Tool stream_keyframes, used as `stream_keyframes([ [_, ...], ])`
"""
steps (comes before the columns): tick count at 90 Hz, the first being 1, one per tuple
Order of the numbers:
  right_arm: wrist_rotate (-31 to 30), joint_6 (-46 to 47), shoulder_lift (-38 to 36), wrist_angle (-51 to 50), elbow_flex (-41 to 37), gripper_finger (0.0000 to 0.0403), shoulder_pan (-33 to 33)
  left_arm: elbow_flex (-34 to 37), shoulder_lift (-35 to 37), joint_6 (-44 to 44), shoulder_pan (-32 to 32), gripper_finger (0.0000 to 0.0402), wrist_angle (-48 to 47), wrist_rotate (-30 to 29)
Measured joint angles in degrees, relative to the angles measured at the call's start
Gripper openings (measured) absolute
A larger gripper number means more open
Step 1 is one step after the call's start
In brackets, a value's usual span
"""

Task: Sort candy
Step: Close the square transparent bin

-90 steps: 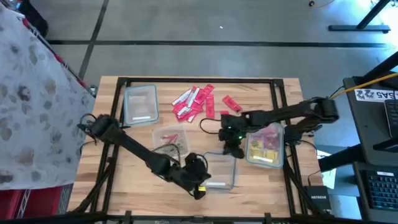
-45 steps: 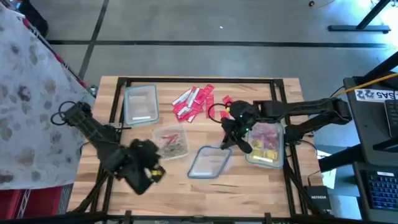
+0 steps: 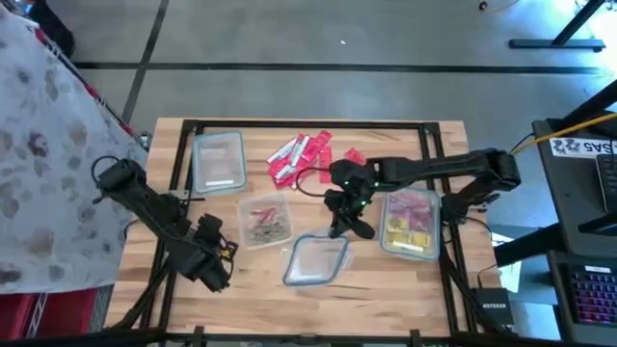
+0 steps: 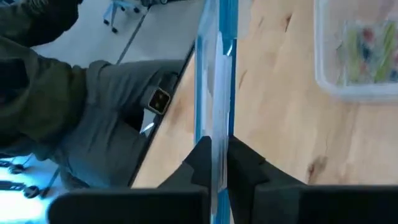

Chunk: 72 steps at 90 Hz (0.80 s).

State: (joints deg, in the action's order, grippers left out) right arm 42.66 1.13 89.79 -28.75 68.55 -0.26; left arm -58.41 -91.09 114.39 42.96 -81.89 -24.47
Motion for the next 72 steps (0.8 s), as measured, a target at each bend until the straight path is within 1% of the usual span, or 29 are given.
stream_keyframes([
  [7, 0.1, -0.2, 1.1, -0.5, 0.0, 0.0007, 0.4, 3.7, 0.0, 0.0, -1.6, 0.0000, 2.7, -4.4],
  [14, 0.4, -0.9, 1.4, -1.4, 0.0, 0.0008, 1.1, 6.6, 0.0, -3.2, -3.4, 0.0000, 7.7, -9.1],
  [30, 0.4, -1.4, 1.4, -1.9, 0.0, 0.0010, 2.7, 12.4, 0.0, -17.7, -9.6, 0.0000, 22.4, -18.0],
  [37, -1.3, -1.4, 1.4, -1.9, 0.0, 0.0010, 3.5, 14.3, 0.0, -24.4, -12.6, 0.0000, 29.8, -21.5],
  [43, -2.4, -1.4, 1.4, -2.3, 0.0, 0.0011, 3.9, 15.5, 0.0, -31.6, -14.6, 0.0000, 36.8, -23.3],
  [53, -3.1, -1.4, 1.4, -2.7, 0.0, 0.0011, 4.1, 16.4, 0.0, -48.7, -17.1, 0.0000, 51.7, -24.7],
  [57, -3.3, -1.4, 1.4, -2.3, 0.0, 0.0011, 4.0, 16.6, 0.0, -54.2, -18.0, 0.0000, 57.5, -25.1],
  [62, -5.2, -1.3, 1.4, -1.5, 0.1, 0.0011, 3.9, 16.7, -0.1, -58.4, -19.1, 0.0000, 64.7, -25.4],
  [67, -8.1, -0.1, 1.7, -0.4, 0.1, 0.0011, 3.6, 16.7, -0.2, -61.1, -20.1, 0.0000, 70.9, -25.5],
  [72, -9.0, 1.4, 2.0, 1.2, 0.1, 0.0011, 3.3, 16.7, -0.2, -62.6, -20.7, 0.0000, 76.0, -25.7],
])
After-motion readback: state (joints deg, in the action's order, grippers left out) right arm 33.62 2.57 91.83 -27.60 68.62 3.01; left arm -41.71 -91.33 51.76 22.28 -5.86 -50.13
